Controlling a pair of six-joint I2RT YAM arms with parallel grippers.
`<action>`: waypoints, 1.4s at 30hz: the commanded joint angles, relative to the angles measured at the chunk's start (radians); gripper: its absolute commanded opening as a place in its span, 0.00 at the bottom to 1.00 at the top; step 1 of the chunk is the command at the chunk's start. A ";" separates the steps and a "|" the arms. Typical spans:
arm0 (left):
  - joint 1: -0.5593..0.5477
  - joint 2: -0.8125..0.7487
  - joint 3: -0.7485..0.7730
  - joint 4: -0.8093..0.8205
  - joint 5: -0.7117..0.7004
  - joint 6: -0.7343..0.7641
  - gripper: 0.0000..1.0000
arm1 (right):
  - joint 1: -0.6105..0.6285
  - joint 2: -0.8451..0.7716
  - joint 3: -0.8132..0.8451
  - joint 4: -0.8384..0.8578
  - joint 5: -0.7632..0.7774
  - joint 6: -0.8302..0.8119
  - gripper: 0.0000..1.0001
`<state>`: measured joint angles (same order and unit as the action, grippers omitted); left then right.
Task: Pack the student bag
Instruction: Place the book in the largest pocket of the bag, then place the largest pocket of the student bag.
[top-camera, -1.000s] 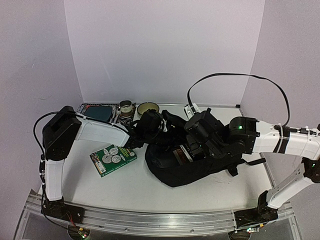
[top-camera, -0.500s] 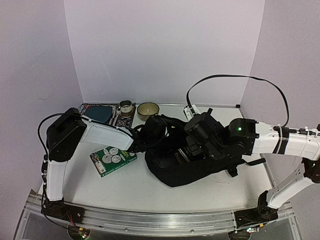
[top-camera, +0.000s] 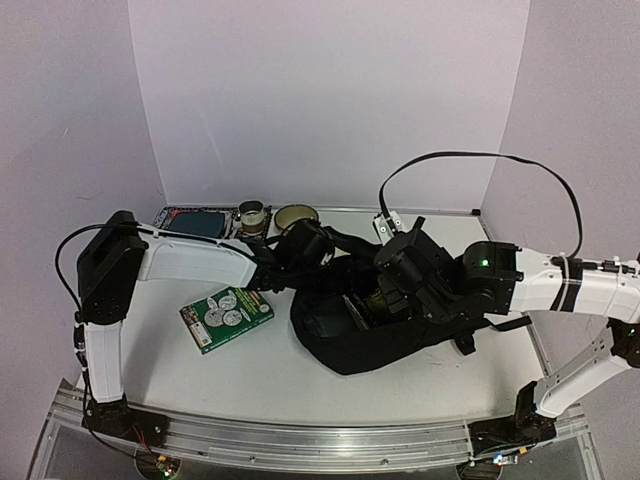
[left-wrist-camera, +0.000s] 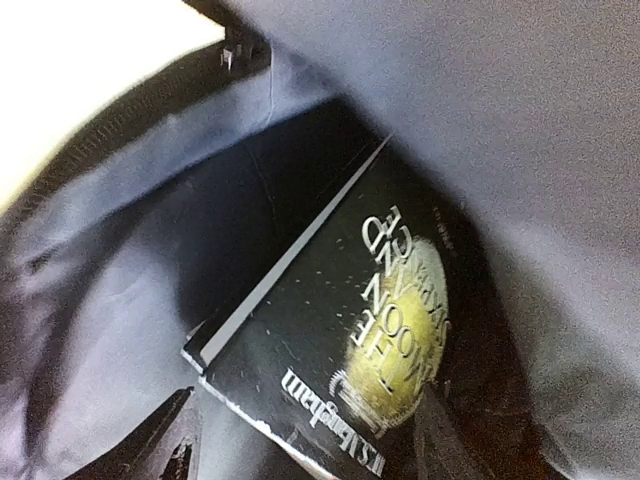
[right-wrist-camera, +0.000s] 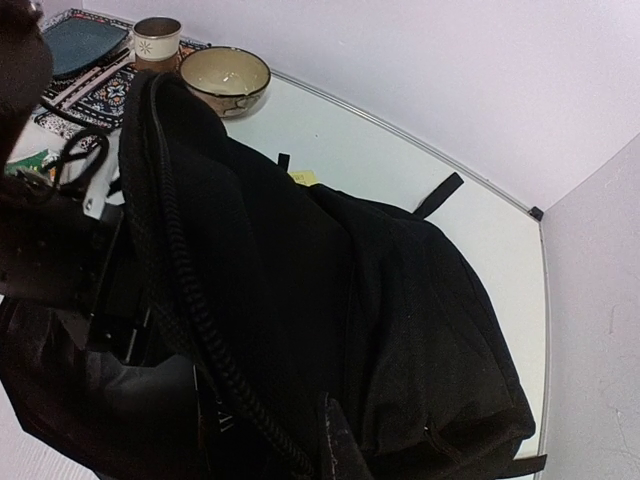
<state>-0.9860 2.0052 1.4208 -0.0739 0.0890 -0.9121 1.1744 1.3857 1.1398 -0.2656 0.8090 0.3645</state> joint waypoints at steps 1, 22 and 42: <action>-0.006 -0.145 0.028 -0.095 -0.104 0.073 0.76 | 0.004 -0.033 -0.015 0.011 0.069 0.007 0.00; 0.238 -0.669 -0.386 -0.321 -0.182 0.041 0.82 | -0.121 -0.281 -0.106 -0.387 0.274 0.278 0.00; 0.418 -0.651 -0.443 -0.403 -0.093 0.081 0.84 | -0.199 -0.115 -0.080 -0.504 -0.222 0.153 0.24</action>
<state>-0.6045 1.3502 0.9912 -0.4512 -0.0256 -0.8611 0.9794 1.2109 1.0298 -0.7250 0.7906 0.5850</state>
